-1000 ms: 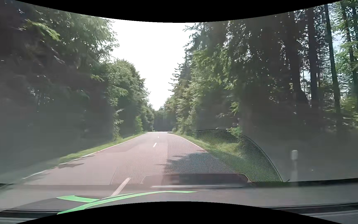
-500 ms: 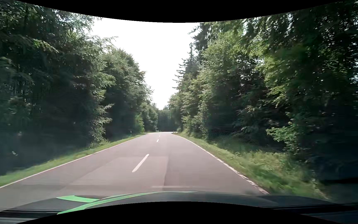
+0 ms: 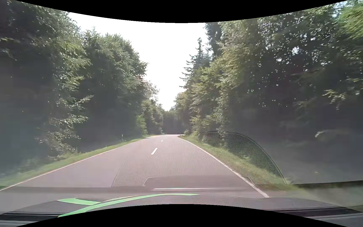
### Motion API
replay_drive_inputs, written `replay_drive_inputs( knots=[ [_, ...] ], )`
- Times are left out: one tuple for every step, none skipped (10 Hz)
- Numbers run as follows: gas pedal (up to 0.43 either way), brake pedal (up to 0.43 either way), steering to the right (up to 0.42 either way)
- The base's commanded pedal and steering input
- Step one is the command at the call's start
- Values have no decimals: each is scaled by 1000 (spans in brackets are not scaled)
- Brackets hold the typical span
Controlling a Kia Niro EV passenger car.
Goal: Follow the waypoints while adhering to traffic rules and regulations
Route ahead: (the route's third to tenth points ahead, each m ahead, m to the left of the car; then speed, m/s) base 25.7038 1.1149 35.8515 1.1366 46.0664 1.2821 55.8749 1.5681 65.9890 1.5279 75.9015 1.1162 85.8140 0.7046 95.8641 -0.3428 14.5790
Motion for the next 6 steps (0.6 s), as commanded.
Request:
replay_drive_inputs(
  knots=[
    [39,0,-15],
    [0,0,-15],
    [0,0,-14],
    [28,0,-14],
    [47,0,-12],
    [47,0,-12]
  ],
)
